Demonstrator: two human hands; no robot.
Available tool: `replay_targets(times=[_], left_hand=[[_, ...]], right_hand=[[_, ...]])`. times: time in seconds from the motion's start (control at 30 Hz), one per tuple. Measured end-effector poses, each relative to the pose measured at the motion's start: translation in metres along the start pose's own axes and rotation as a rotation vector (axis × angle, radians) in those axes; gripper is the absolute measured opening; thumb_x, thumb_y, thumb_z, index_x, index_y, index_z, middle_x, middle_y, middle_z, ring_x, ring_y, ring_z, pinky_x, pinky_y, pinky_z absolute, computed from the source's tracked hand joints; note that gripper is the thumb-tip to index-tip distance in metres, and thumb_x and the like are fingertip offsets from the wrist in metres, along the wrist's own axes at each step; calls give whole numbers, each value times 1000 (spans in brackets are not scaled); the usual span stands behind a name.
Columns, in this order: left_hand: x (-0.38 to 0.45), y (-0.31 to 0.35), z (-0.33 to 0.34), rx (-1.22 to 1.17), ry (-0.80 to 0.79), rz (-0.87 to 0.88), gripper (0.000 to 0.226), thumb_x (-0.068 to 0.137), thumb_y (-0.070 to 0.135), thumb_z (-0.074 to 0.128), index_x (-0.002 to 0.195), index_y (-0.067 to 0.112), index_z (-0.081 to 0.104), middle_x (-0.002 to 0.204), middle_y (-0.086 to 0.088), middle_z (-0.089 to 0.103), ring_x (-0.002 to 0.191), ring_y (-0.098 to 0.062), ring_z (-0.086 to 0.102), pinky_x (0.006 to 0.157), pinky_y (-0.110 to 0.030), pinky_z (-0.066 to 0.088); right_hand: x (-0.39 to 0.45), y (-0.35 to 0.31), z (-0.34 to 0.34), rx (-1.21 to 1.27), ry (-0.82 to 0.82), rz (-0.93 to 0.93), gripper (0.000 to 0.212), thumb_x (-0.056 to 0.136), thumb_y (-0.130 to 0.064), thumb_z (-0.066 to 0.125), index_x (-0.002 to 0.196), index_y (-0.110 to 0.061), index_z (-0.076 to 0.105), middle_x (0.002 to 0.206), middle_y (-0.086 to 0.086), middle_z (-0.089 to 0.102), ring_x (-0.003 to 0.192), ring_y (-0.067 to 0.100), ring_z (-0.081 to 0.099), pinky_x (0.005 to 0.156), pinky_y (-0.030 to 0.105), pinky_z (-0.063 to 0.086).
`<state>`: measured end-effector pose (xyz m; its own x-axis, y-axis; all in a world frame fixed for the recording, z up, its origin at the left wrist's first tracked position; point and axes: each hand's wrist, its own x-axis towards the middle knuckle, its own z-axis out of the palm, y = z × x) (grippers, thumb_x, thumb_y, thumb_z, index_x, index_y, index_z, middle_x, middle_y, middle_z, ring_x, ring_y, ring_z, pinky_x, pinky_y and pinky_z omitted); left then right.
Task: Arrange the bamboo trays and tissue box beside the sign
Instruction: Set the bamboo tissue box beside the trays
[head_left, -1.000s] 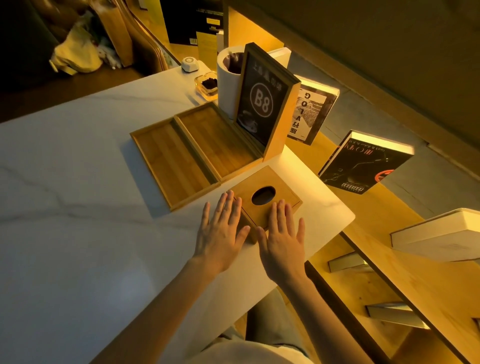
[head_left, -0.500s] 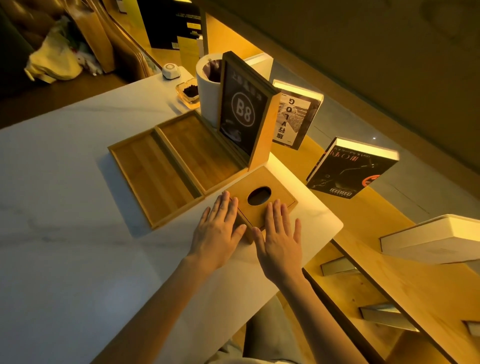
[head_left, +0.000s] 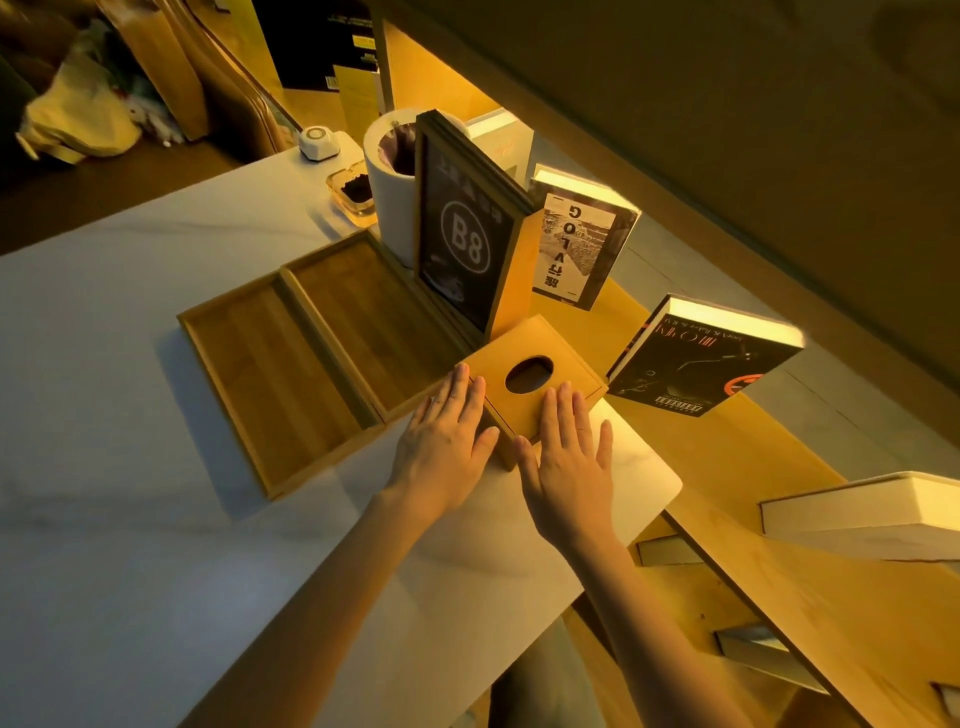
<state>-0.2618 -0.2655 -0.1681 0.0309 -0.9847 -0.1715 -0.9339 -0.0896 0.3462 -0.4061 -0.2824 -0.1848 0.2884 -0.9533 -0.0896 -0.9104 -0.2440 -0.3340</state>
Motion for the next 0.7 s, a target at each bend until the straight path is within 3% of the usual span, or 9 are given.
replay_targets(times=[0.3, 0.47, 0.7], left_hand=[[18, 6, -1, -8, 0, -2, 58, 94, 39, 23, 142, 16, -1, 155, -9, -3, 143, -22, -1, 115, -36, 8], [23, 7, -1, -9, -2, -8, 59, 94, 39, 25, 142, 16, -1, 155, -8, -4, 143, -23, 0, 115, -38, 9], [27, 5, -4, -4, -20, 3, 58, 94, 38, 26, 142, 17, -1, 155, -8, -5, 143, -23, 0, 116, -40, 9]], right_hand=[[19, 9, -5, 21, 16, -10, 73, 82, -61, -3, 144, -22, -5, 149, -7, -14, 139, 13, -15, 112, 39, -12], [23, 10, -6, 60, 13, 1, 66, 89, -55, 12, 145, -22, -2, 157, -1, -4, 141, 15, -14, 113, 39, -10], [25, 10, -6, 67, 1, 12, 67, 88, -54, 11, 144, -22, -5, 157, -1, -6, 142, 15, -13, 114, 38, -10]])
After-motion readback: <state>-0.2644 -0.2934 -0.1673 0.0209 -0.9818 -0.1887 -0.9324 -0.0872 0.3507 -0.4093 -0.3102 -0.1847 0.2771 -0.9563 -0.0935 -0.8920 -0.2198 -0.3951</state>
